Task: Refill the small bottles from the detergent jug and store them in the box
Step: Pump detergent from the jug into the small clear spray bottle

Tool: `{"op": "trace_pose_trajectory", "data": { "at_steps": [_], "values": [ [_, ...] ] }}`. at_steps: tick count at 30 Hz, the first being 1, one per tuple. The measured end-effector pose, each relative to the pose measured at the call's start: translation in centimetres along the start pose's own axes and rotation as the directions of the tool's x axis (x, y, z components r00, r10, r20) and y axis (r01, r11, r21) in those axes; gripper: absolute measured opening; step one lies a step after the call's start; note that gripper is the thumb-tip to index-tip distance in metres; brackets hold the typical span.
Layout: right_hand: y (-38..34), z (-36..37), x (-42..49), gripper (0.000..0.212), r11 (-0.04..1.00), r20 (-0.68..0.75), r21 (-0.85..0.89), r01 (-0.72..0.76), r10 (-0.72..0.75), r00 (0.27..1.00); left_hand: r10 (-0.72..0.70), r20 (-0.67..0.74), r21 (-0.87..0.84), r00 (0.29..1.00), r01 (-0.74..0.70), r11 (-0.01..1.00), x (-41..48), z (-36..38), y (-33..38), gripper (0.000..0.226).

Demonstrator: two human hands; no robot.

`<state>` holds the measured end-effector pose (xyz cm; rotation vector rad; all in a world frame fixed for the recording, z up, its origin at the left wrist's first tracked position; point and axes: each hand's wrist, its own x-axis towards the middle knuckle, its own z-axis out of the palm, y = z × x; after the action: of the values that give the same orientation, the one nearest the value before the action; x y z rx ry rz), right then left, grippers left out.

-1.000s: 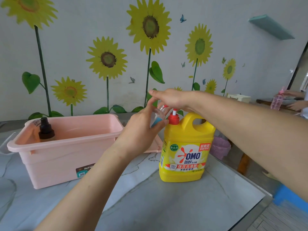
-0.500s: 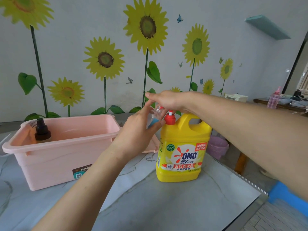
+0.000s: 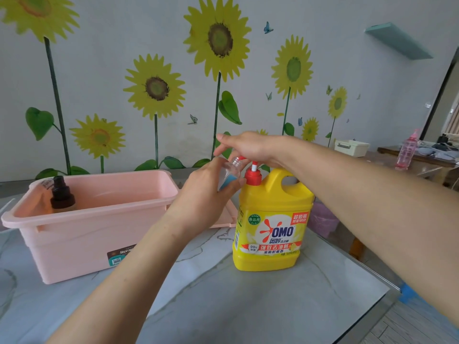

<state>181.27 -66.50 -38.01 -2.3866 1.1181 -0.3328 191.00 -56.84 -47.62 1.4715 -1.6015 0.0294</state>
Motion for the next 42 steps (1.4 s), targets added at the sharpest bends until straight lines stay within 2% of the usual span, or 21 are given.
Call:
{"op": "trace_pose_trajectory", "data": {
  "at_steps": [5,8,11,15,19,22,30,35,38,42],
  "values": [
    [0.0,0.2,0.0,0.057,0.998,0.022,-0.063,-0.024,0.026,0.999,0.005,0.016,0.003,1.000,-0.005,1.000,0.0,0.2,-0.1,0.050],
    [-0.2,-0.5,-0.3,0.058,1.000,0.039,-0.016,-0.009,0.009,0.999,-0.003,0.009,0.004,1.000,0.003,1.000,-0.1,0.1,0.0,0.042],
    [0.3,0.0,-0.4,0.058,1.000,-0.005,0.014,0.002,-0.001,1.000,0.015,0.010,-0.001,1.000,-0.015,1.000,0.2,0.1,-0.2,0.044],
    [0.2,0.2,-0.1,0.060,0.998,0.008,-0.061,-0.021,0.022,1.000,0.015,0.005,0.004,1.000,-0.015,1.000,-0.1,0.2,-0.1,0.051],
    [-0.1,-0.4,-0.3,0.060,1.000,0.022,0.009,0.011,-0.011,1.000,-0.004,0.006,-0.007,1.000,0.004,1.000,0.0,-0.1,0.1,0.038],
    [0.5,0.4,-0.2,0.058,1.000,-0.017,0.008,0.023,-0.023,1.000,0.006,0.014,-0.009,1.000,-0.006,1.000,-0.1,0.0,0.0,0.041],
    [0.1,-0.3,-0.4,0.057,0.999,0.014,0.010,0.041,-0.041,0.999,-0.003,0.007,0.011,1.000,0.003,1.000,0.0,-0.1,-0.1,0.040],
    [0.1,0.4,-0.3,0.055,0.999,0.018,-0.051,0.019,-0.018,1.000,0.014,0.029,-0.013,0.999,-0.014,1.000,-0.1,0.0,-0.1,0.050],
    [-0.2,-0.4,-0.5,0.056,1.000,0.048,0.007,0.004,-0.004,0.999,-0.009,0.024,-0.003,1.000,0.009,1.000,-0.2,-0.1,0.0,0.045],
    [0.3,0.3,-0.4,0.055,0.999,-0.004,0.017,0.032,-0.032,0.999,0.008,0.013,-0.004,1.000,-0.008,1.000,0.1,0.0,-0.3,0.044]
  ]
}}
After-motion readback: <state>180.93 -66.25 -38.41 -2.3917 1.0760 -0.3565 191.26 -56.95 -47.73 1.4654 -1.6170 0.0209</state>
